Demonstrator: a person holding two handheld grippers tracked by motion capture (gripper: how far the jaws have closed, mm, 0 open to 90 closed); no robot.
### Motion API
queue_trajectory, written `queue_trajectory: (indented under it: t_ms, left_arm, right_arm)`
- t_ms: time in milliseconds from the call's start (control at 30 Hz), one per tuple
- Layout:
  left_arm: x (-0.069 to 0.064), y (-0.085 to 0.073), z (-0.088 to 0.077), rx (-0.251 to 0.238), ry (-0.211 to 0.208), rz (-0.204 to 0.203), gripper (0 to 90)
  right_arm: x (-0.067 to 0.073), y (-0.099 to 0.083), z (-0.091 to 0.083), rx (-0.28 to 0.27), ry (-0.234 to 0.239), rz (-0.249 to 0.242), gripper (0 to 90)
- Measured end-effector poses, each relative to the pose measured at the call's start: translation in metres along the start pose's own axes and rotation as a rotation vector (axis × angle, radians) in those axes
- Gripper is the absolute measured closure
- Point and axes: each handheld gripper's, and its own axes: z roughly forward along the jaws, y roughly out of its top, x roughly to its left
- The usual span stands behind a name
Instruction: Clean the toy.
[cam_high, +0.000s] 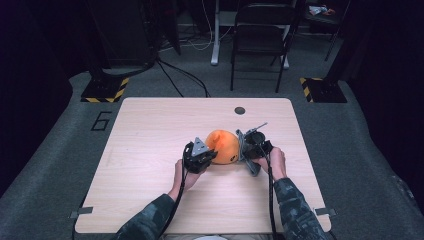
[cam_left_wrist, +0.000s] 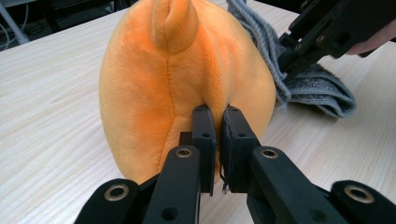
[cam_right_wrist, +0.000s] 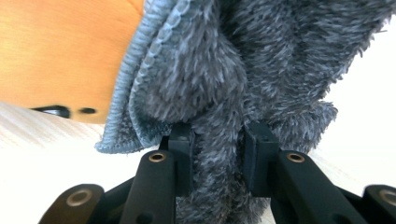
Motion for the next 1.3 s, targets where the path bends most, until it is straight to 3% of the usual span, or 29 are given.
queue_trajectory:
  t_ms: [100,233,400,467,533,700,800,867,1300]
  left_arm:
    - [0.000,0.000,0.000,0.001,-0.002,0.004,84.9]
    - [0.000,0.000,0.000,0.005,-0.009,0.006,84.8]
    - [-0.004,0.001,0.001,0.005,-0.014,0.018,84.8]
    - [-0.005,0.001,0.001,0.002,-0.014,0.035,84.8]
    - [-0.005,0.001,0.001,0.008,-0.020,0.038,84.8]
    - [-0.005,0.000,0.001,0.010,-0.025,0.042,84.8]
    - [-0.005,0.000,0.002,0.004,-0.021,0.037,84.9]
    - [-0.003,0.000,0.001,0.010,-0.025,0.035,84.8]
    - [-0.003,-0.001,0.003,0.003,-0.029,0.025,84.8]
  right_arm:
    - [0.002,0.004,-0.011,-0.022,-0.018,-0.016,68.9]
    - [0.011,0.012,-0.037,-0.105,-0.001,-0.047,68.9]
    - [0.041,0.022,-0.061,-0.210,0.040,-0.129,68.9]
    - [0.057,0.024,-0.063,-0.248,0.036,-0.178,68.8]
    - [0.061,0.025,-0.062,-0.255,0.026,-0.198,68.7]
    - [0.055,0.023,-0.056,-0.236,0.042,-0.169,68.7]
    - [0.047,0.021,-0.051,-0.203,0.017,-0.168,68.7]
    - [0.037,0.018,-0.044,-0.162,0.013,-0.144,68.7]
    - [0.008,0.005,-0.014,-0.044,0.027,-0.034,68.7]
